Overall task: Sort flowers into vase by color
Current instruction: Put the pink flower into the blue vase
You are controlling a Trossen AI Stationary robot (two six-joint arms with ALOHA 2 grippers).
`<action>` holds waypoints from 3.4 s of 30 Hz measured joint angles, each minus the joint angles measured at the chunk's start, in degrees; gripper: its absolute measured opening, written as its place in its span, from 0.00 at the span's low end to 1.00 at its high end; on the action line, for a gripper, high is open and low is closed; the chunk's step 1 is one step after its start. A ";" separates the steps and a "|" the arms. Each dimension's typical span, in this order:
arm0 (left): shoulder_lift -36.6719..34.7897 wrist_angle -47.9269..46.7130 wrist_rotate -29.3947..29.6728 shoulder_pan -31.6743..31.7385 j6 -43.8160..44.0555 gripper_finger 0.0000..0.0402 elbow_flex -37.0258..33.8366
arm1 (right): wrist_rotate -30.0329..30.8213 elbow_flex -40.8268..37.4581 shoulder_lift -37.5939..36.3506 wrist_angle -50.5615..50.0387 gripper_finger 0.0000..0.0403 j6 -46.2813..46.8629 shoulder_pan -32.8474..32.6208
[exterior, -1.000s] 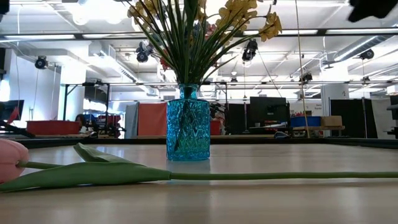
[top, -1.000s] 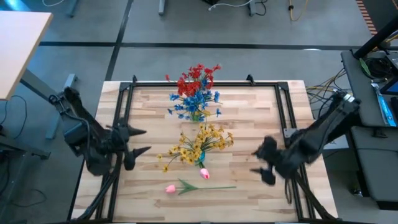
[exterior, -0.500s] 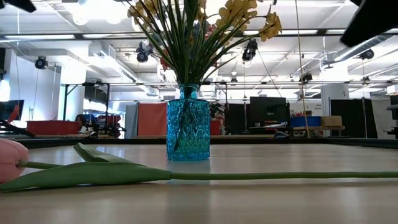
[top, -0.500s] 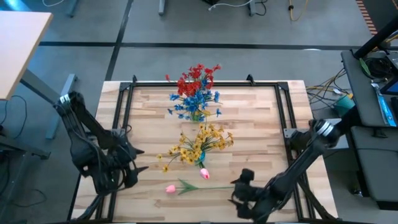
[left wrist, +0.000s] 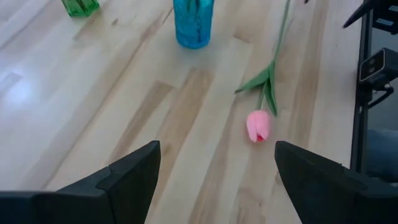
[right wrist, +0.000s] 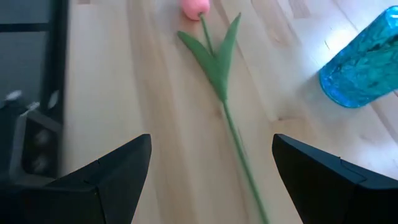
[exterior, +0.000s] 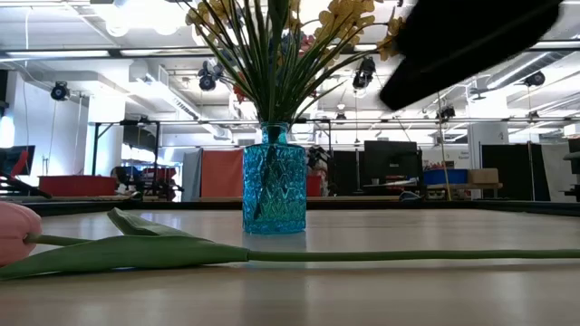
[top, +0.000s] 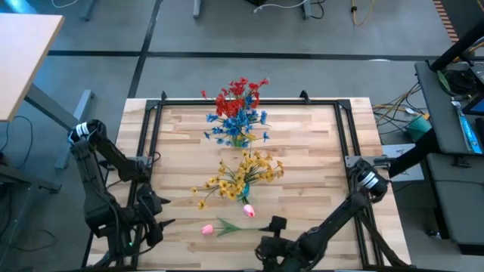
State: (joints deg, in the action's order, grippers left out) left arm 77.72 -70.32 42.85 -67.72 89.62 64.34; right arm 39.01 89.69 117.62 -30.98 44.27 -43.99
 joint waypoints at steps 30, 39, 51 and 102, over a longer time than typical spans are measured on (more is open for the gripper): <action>4.34 0.17 1.74 -2.08 5.43 0.75 0.02 | -16.92 2.59 9.96 13.38 0.21 -22.21 13.58; 4.38 -0.01 6.37 -2.04 5.36 0.75 0.02 | -18.14 2.60 9.91 14.46 0.03 -23.03 13.26; 5.25 13.85 16.95 -2.23 -11.80 0.75 0.04 | -2.58 1.34 3.75 37.85 0.03 -45.44 4.59; 9.52 107.90 -2.51 16.37 -108.16 0.65 -3.59 | -31.08 -25.79 -17.42 108.69 0.02 -63.63 9.95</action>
State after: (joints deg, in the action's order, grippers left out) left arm 87.25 37.59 40.34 -51.35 -18.54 60.75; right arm 7.92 63.90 100.20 77.71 -19.36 -34.04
